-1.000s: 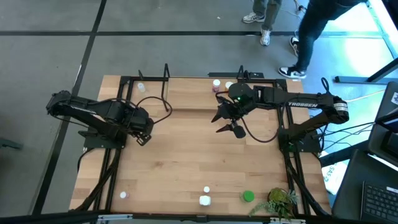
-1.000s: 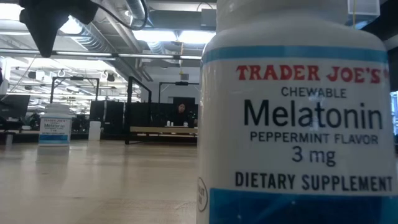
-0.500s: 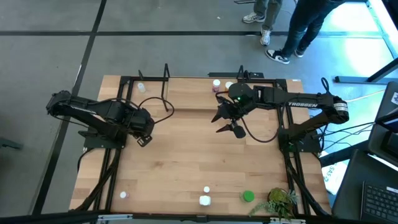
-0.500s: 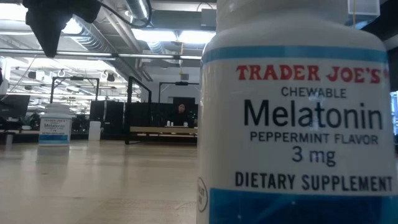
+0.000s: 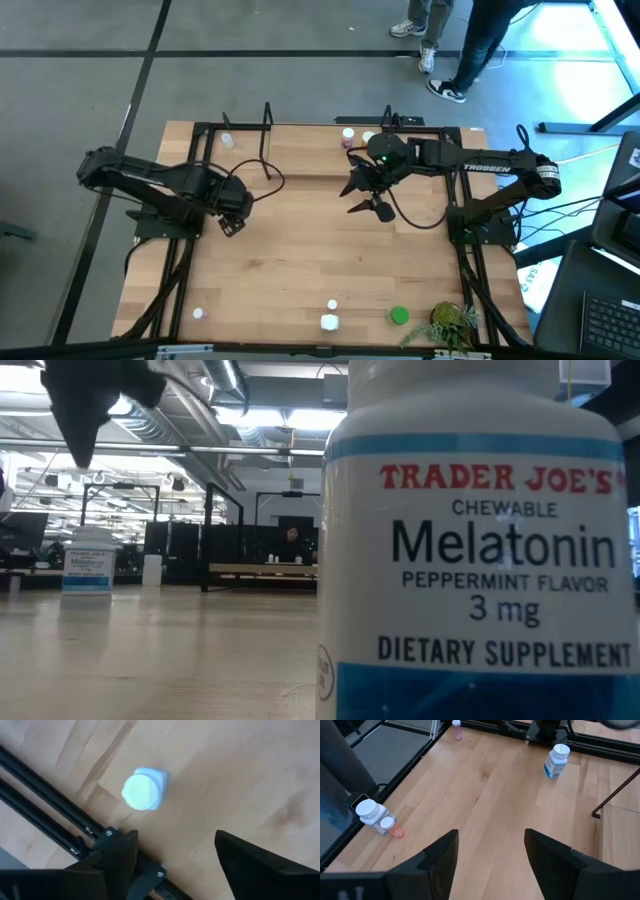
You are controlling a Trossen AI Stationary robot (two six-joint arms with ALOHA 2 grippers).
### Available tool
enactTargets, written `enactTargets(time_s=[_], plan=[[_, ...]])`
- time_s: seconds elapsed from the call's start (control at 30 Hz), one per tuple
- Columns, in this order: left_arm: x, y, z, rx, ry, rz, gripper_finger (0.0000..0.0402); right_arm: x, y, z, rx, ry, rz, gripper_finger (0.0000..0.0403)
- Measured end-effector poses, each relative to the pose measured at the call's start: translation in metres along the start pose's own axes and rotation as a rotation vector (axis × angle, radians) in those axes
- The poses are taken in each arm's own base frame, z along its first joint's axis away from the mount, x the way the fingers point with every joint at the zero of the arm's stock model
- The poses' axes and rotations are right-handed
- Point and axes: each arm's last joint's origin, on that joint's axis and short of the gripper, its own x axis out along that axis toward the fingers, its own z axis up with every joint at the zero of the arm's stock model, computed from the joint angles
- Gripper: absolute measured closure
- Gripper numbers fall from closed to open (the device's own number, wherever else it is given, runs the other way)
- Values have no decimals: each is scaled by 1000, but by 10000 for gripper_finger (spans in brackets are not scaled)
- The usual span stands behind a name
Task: Pick and place medicine bottles onto shelf by color
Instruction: Put the top white and blue pill bottle on the shelf
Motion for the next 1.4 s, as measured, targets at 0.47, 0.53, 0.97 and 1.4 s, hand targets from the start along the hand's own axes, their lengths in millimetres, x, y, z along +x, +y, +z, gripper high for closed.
enactTargets(time_s=[0.47,0.53,0.97,1.4], plan=[[52,21,10,45,80,13,138,0,0,1,-3,-5,-2,173],[55,24,11,32,86,16,138,0,0,1,-3,-6,-2,173],[78,36,14,20,79,28,138,0,0,1,-3,-6,-2,173],[85,37,14,55,64,16,138,0,0,1,-3,-6,-2,173]])
